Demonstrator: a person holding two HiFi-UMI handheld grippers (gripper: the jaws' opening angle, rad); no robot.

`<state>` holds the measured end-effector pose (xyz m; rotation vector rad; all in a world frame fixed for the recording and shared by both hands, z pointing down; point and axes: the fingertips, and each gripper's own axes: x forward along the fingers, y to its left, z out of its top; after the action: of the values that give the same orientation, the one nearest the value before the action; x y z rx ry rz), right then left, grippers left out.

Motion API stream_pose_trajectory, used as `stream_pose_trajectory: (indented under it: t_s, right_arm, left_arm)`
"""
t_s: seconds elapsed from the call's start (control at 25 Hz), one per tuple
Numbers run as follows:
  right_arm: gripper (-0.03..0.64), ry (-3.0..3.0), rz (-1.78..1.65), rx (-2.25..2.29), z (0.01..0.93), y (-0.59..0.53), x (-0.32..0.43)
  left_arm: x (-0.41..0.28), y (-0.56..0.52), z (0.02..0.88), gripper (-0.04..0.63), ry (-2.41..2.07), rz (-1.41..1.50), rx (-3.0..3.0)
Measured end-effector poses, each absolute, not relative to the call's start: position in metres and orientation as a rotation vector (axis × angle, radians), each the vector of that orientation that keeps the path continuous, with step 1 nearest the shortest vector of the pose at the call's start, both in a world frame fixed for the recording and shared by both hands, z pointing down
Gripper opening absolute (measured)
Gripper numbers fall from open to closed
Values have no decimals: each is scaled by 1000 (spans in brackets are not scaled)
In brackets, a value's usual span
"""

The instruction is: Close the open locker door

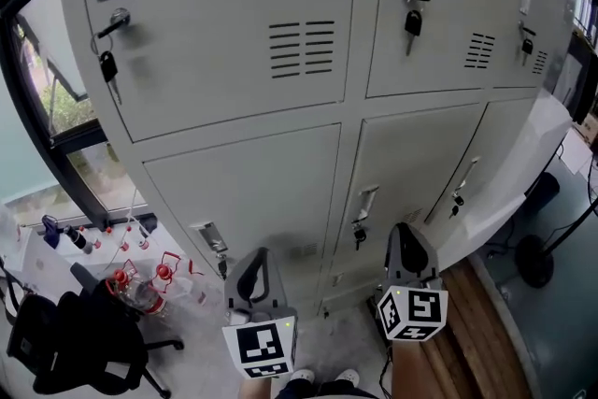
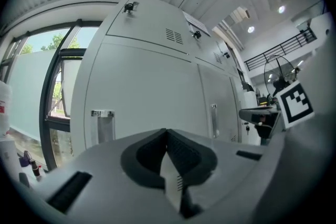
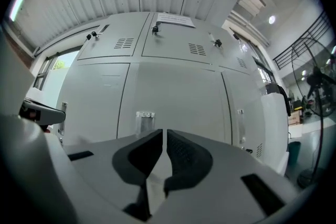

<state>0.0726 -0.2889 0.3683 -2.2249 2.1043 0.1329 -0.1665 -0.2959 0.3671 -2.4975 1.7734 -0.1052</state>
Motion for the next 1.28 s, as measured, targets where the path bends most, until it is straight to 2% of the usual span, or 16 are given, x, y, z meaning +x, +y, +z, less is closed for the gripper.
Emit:
stream_pose_trajectory:
  t_s: [0.48,1.28]
  right_arm:
    - [28,1970,107,-2359,372,-241,108]
    - [18,1961,112,-2391,372,-224,110]
  left_arm:
    - [-131,-296,364,2,1607,-107,-2556]
    - [-120,-293,361,2,1579,-78,-2589]
